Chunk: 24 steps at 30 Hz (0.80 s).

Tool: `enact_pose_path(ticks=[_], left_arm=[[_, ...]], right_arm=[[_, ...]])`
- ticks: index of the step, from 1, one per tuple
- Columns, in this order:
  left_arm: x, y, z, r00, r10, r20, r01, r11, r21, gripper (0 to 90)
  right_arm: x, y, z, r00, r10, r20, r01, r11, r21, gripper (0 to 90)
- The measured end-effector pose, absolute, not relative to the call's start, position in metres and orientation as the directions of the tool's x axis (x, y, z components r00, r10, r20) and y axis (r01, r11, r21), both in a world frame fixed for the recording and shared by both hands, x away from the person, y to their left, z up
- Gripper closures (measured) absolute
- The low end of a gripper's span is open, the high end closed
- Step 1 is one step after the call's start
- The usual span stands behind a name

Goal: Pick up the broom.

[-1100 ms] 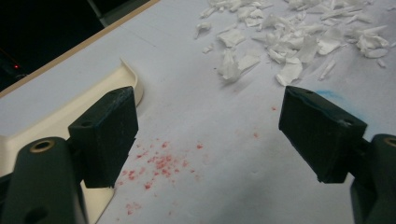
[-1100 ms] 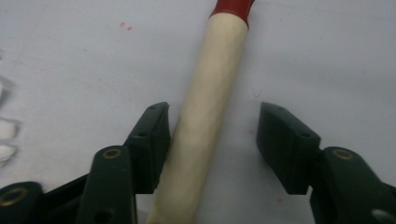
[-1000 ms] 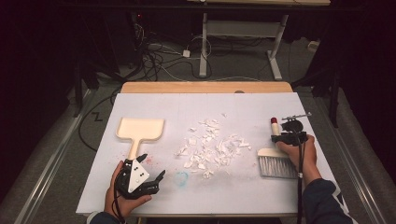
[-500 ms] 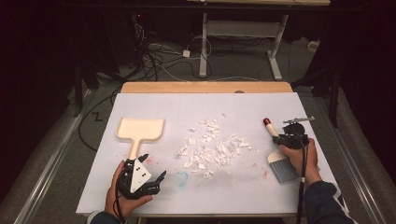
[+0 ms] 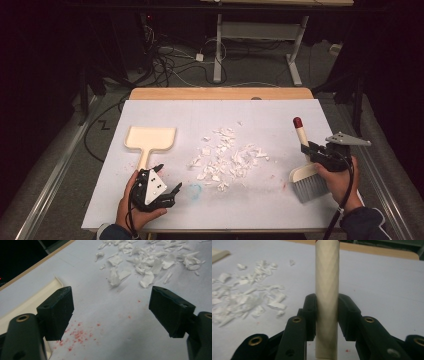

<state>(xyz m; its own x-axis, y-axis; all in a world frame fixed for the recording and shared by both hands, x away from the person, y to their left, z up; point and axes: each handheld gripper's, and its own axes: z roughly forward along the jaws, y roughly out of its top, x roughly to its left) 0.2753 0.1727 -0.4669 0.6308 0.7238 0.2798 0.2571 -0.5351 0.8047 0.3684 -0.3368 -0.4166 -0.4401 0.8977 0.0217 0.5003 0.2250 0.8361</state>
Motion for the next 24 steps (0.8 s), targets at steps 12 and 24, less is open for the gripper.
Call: enact_pose_path(ticks=[12,24], left_arm=[[0.277,0.119,-0.441,0.734,0.672,0.093,0.275,-0.420,0.865,21.2],[0.281,-0.059,-0.442,0.924,0.381,-0.048,0.226,-0.438,0.870,22.4]], right_arm=[[0.314,-0.322,-0.400,-0.559,0.829,-0.028,0.343,0.262,0.902,71.7],[0.299,-0.300,-0.392,-0.606,0.794,-0.045,0.284,0.269,0.920,71.8]])
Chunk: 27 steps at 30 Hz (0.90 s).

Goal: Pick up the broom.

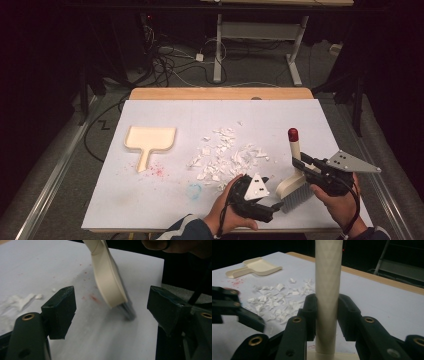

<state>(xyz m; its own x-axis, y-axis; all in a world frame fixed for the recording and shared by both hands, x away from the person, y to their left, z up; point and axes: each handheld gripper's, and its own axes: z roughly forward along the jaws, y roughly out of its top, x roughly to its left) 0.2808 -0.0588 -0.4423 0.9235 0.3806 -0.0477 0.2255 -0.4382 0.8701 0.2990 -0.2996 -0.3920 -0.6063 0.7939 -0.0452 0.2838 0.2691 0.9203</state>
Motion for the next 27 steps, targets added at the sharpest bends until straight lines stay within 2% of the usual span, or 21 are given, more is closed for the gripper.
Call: enact_pose_path(ticks=[3,12,17,19,27], left_arm=[[0.286,-0.065,-0.444,0.915,0.397,-0.077,0.253,-0.412,0.875,24.9],[0.295,-0.065,-0.446,0.900,0.424,-0.102,0.282,-0.387,0.878,43.3],[0.296,-0.059,-0.442,0.911,0.398,-0.112,0.270,-0.369,0.889,50.3],[0.294,-0.057,-0.439,0.915,0.392,-0.096,0.252,-0.370,0.894,58.5],[0.300,-0.036,-0.433,0.924,0.374,-0.086,0.245,-0.403,0.882,64.8]], right_arm=[[0.295,-0.292,-0.390,-0.618,0.784,-0.067,0.262,0.285,0.922,71.8],[0.286,-0.272,-0.381,-0.651,0.754,-0.085,0.218,0.292,0.931,71.8],[0.278,-0.267,-0.373,-0.656,0.749,-0.098,0.185,0.284,0.941,71.7],[0.276,-0.266,-0.370,-0.653,0.751,-0.099,0.178,0.279,0.944,71.7],[0.274,-0.266,-0.367,-0.673,0.736,-0.081,0.171,0.261,0.950,68.2]])
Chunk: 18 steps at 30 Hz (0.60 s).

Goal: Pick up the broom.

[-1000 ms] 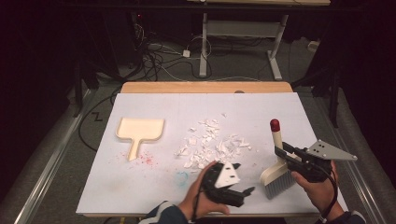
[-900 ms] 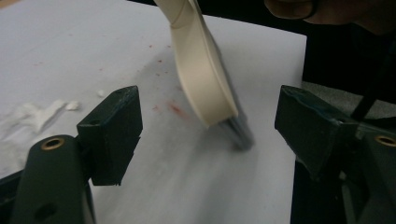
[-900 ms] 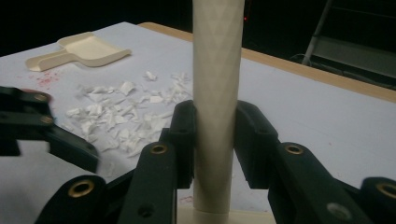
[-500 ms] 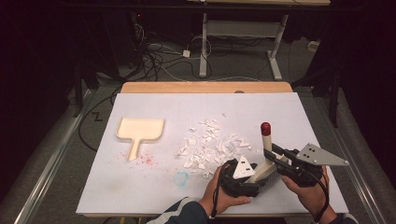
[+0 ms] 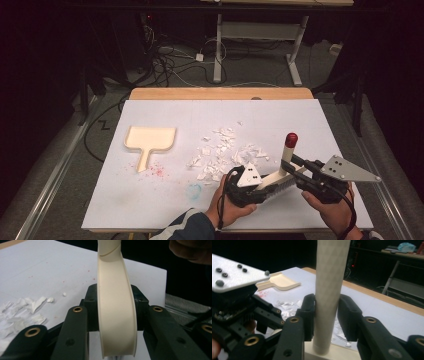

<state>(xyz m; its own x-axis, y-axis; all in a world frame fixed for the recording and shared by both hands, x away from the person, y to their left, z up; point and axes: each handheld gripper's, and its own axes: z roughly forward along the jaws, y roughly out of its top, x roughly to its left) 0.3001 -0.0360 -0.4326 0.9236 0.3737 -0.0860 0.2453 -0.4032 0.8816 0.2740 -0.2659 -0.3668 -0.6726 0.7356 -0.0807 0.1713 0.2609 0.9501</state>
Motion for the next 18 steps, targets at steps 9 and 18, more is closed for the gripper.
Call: enact_pose_path(ticks=[9,18], left_arm=[[0.306,0.006,-0.431,0.947,0.318,-0.039,0.199,-0.489,0.849,65.1],[0.301,0.043,-0.420,0.975,0.221,0.023,0.104,-0.548,0.830,65.0]], right_arm=[[0.282,-0.266,-0.372,-0.752,0.645,-0.135,0.148,0.364,0.920,45.4],[0.291,-0.257,-0.387,-0.846,0.520,-0.115,0.183,0.487,0.854,34.8]])
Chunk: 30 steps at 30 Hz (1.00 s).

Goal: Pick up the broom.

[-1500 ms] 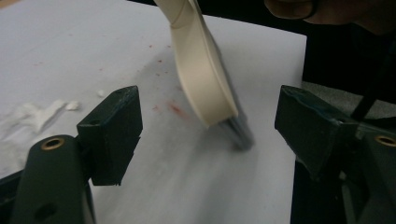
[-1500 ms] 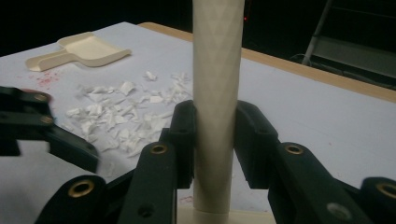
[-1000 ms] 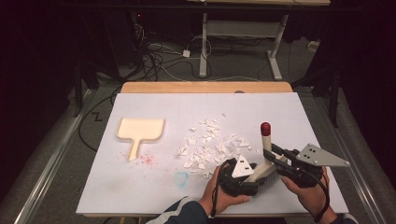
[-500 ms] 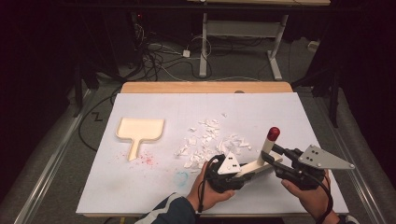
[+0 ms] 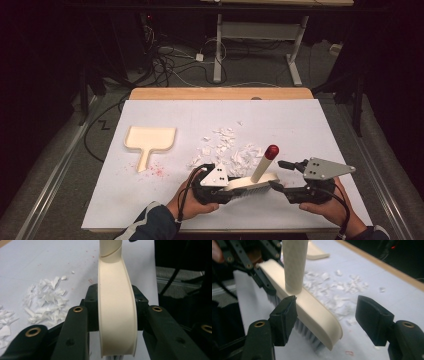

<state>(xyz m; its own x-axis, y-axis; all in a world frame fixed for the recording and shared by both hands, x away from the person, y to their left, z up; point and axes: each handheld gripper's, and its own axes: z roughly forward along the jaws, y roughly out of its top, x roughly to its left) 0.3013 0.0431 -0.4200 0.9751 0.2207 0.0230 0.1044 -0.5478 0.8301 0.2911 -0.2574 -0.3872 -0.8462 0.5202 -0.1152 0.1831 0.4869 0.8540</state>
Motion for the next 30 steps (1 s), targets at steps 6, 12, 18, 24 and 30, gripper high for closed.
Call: enact_pose_path(ticks=[6,12,18,24,30], left_arm=[[0.294,0.056,-0.419,0.990,0.139,0.024,0.061,-0.570,0.819,65.0],[0.291,0.054,-0.417,0.996,0.075,0.044,0.008,-0.583,0.813,64.9],[0.299,0.054,-0.417,0.996,0.089,0.030,0.025,-0.557,0.830,61.4],[0.297,0.072,-0.411,0.964,0.247,0.098,0.048,-0.527,0.849,34.7],[0.286,0.106,-0.409,0.898,0.402,0.177,0.065,-0.520,0.852,21.0]], right_arm=[[0.295,-0.236,-0.401,-0.908,0.414,-0.062,0.199,0.557,0.807,32.6],[0.301,-0.218,-0.416,-0.956,0.290,0.029,0.207,0.605,0.769,35.9],[0.302,-0.205,-0.424,-0.976,0.205,0.072,0.186,0.615,0.767,61.4],[0.303,-0.207,-0.424,-0.972,0.234,0.033,0.174,0.614,0.770,67.9],[0.302,-0.219,-0.415,-0.958,0.285,0.003,0.180,0.596,0.783,68.3]])
